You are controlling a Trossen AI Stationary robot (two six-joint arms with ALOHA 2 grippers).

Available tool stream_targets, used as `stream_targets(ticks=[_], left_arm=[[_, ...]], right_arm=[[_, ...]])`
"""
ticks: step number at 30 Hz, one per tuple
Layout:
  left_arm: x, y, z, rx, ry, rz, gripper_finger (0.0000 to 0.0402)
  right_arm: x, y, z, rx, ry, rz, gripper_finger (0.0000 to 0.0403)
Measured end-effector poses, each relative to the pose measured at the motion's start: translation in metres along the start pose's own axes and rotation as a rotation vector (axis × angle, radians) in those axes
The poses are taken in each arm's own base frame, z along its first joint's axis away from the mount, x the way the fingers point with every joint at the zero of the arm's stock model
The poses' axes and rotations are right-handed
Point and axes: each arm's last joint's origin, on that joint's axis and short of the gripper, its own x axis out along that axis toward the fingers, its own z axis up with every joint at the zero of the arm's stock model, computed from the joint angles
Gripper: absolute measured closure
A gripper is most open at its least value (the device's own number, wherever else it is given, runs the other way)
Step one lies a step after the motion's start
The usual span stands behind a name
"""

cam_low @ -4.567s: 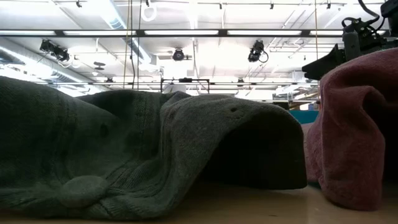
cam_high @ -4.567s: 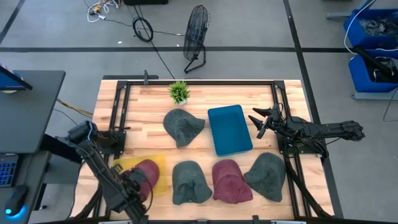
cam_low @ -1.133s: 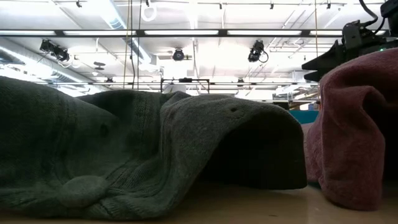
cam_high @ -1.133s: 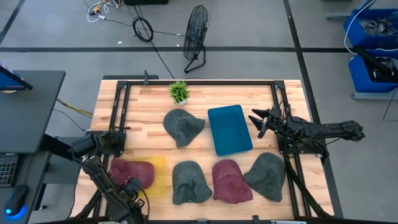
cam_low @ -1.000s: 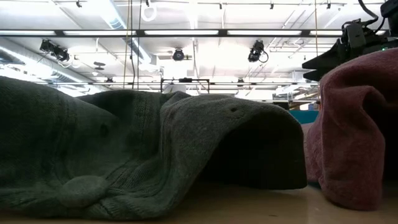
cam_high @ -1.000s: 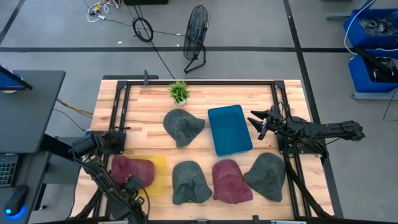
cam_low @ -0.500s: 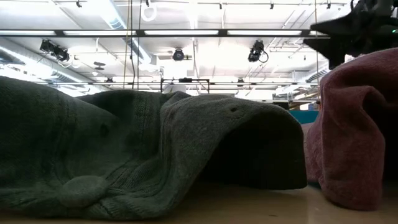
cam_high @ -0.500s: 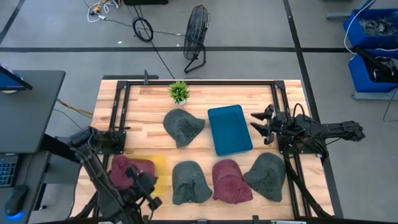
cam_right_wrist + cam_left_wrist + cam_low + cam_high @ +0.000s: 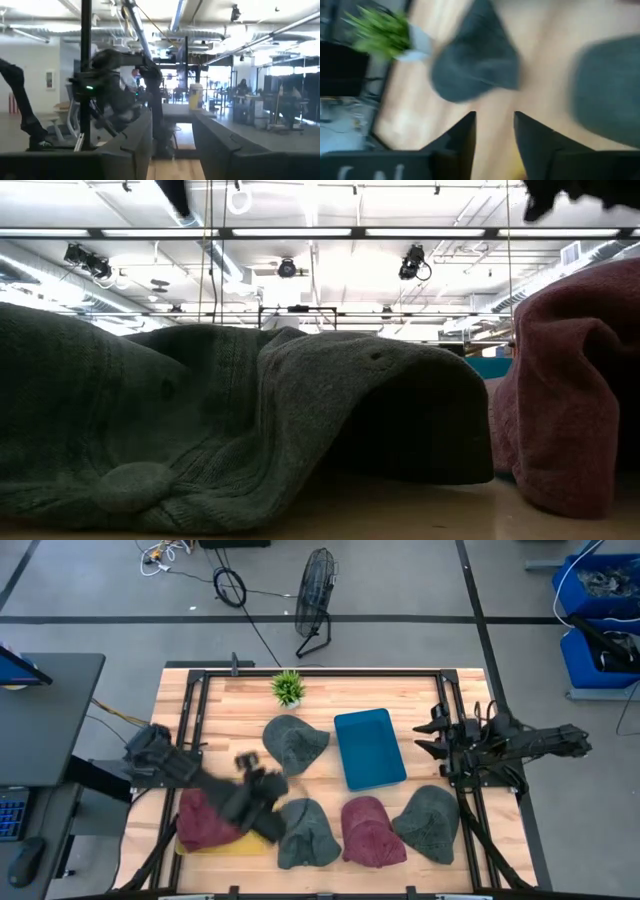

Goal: Pick & Place hat
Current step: Put the red cap into the yellow bin

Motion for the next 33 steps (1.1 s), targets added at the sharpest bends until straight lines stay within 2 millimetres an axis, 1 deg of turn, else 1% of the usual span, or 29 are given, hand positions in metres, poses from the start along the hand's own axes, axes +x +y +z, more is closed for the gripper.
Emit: stream_targets(ticks=[2,5,8,11,14,18,21,24,28,33], left_arm=[[0.009,0.023,0.013,0.019,-0.009,0.048,0.0238],[0.016,0.061,0.026,-0.016,-0.042,0.134,0.0221],[0.02,0.09,0.032,-0.096,-0.048,0.178,0.0217],[0.02,0.107,0.034,-0.148,-0.051,0.187,0.0219],[0.023,0.114,0.035,-0.165,-0.055,0.213,0.0225],[0.026,0.119,0.037,-0.149,-0.051,0.236,0.0231],[0.028,0.12,0.038,-0.146,-0.046,0.241,0.0231],[0.029,0.122,0.039,-0.158,-0.048,0.251,0.0232],[0.03,0.122,0.041,-0.195,-0.069,0.248,0.0232],[0.028,0.116,0.043,-0.23,-0.095,0.204,0.0232]], right_arm=[[0.014,0.001,0.011,-0.021,0.09,0.005,0.026],[0.039,0.003,0.011,-0.029,0.342,-0.02,0.0254],[0.062,0.009,0.0,0.012,0.607,-0.02,0.0245],[0.083,0.022,-0.016,0.054,0.809,0.047,0.0232],[0.1,0.037,-0.034,0.121,0.947,0.153,0.0219],[0.113,0.058,-0.055,0.229,1.109,0.288,0.0202],[0.113,0.071,-0.07,0.295,1.238,0.329,0.0192],[0.113,0.082,-0.085,0.32,1.316,0.345,0.0185],[0.114,0.094,-0.105,0.342,1.385,0.328,0.0181],[0.117,0.108,-0.121,0.398,1.409,0.344,0.0181]])
